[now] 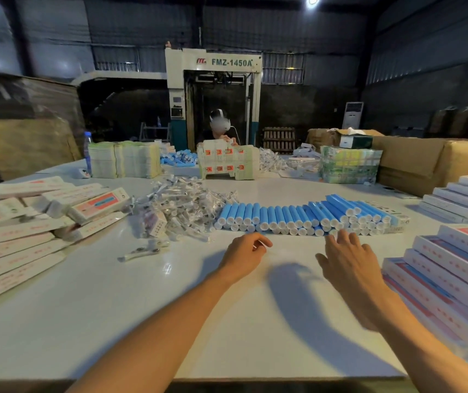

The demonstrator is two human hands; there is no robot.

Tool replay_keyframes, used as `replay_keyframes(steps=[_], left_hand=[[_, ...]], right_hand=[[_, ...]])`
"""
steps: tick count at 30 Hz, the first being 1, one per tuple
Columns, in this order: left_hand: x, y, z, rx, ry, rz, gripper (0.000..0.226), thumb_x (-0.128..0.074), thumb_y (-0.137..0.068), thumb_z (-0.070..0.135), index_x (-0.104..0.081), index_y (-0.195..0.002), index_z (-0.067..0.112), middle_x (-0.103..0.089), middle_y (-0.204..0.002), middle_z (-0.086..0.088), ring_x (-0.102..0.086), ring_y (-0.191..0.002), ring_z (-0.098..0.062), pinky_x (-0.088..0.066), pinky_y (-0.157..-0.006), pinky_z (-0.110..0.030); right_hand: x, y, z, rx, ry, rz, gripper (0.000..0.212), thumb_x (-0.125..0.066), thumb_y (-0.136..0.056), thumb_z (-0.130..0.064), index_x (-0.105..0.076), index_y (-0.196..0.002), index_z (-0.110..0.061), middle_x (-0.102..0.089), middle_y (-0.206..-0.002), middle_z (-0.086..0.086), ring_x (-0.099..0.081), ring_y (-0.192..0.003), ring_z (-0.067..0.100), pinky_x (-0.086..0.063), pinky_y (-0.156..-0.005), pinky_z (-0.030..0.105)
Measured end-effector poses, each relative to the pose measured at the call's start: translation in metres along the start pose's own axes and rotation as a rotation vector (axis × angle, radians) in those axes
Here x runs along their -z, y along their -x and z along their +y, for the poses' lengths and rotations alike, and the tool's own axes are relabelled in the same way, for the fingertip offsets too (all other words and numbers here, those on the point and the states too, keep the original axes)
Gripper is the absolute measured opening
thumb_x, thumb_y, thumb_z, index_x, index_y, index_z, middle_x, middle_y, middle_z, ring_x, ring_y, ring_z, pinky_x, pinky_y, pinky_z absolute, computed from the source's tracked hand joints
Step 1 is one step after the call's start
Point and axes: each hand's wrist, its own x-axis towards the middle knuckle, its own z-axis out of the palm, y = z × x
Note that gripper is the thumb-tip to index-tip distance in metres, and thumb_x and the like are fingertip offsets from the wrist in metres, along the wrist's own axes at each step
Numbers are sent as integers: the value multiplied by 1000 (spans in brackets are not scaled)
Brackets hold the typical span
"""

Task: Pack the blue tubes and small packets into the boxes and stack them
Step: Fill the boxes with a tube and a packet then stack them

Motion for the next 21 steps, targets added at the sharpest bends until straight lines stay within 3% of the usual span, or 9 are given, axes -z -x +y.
replay_keyframes(steps=[3, 6, 9, 12, 13, 15, 17, 19, 21], left_hand=[[12, 0, 10, 1, -18, 38, 25, -60, -100, 14, -77, -109, 31, -77, -107, 6, -71, -97, -15, -58, -95, -40], [42, -6, 12, 66, -83, 78, 25, -59, -99, 17, -74, -113, 31, -77, -113, 4, -70, -104, -20, -56, -95, -38], [79, -11, -3, 158, -237, 165, 17, -59, -102, 25, -64, -118, 26, -73, -117, 1, -66, -99, -21, -52, -79, -35], [118, -11, -30, 228, -409, 406, 20, -61, -106, 29, -54, -121, 19, -69, -114, -3, -61, -88, -18, -39, -58, -27], [130, -11, -40, 264, -442, 468, 29, -62, -105, 33, -51, -127, 16, -66, -118, -6, -62, -94, -21, -43, -62, -27], [153, -15, -61, 381, -488, 526, 56, -62, -104, 43, -43, -143, 8, -57, -138, -16, -58, -120, -33, -54, -84, -41], [170, -20, -78, 515, -515, 505, 80, -62, -101, 56, -31, -154, 5, -42, -155, -23, -43, -141, -42, -49, -104, -52], [181, -27, -93, 620, -501, 455, 93, -62, -97, 66, -27, -158, 5, -34, -161, -24, -37, -147, -44, -45, -110, -54], [186, -34, -106, 644, -516, 387, 86, -62, -94, 71, -44, -150, 8, -45, -154, -21, -46, -140, -44, -48, -104, -52]], right_hand=[[2, -35, -37, 47, -308, 43, 23, -51, -105, -33, -58, -115, -14, -63, -116, 6, -61, -103, 26, -55, -80, 40], [-5, -59, -77, 30, -610, 34, 19, -51, -102, -24, -57, -88, -13, -68, -90, 7, -59, -80, 31, -49, -64, 39], [-23, -68, -102, -3, -887, -11, 21, -55, -101, -23, -59, -85, -11, -67, -83, 7, -61, -77, 32, -48, -66, 42], [-42, -70, -110, 3, -1001, -58, 23, -55, -104, -26, -61, -87, -11, -65, -87, 6, -62, -80, 30, -52, -75, 45], [-45, -70, -110, 7, -1037, -69, 23, -56, -105, -26, -62, -89, -10, -66, -88, 6, -63, -82, 31, -54, -78, 47], [-48, -72, -111, 25, -1061, -72, 21, -57, -104, -25, -67, -94, -10, -69, -89, 6, -65, -84, 29, -56, -82, 49], [-50, -72, -112, 61, -1026, -76, 16, -59, -102, -24, -69, -96, -12, -72, -92, 4, -66, -86, 27, -55, -83, 46], [-52, -70, -113, 104, -991, -86, 15, -59, -101, -25, -68, -96, -14, -73, -92, 3, -66, -85, 25, -55, -81, 44], [-52, -70, -115, 137, -976, -95, 15, -59, -100, -26, -68, -94, -15, -73, -89, 2, -66, -82, 24, -55, -79, 43]])
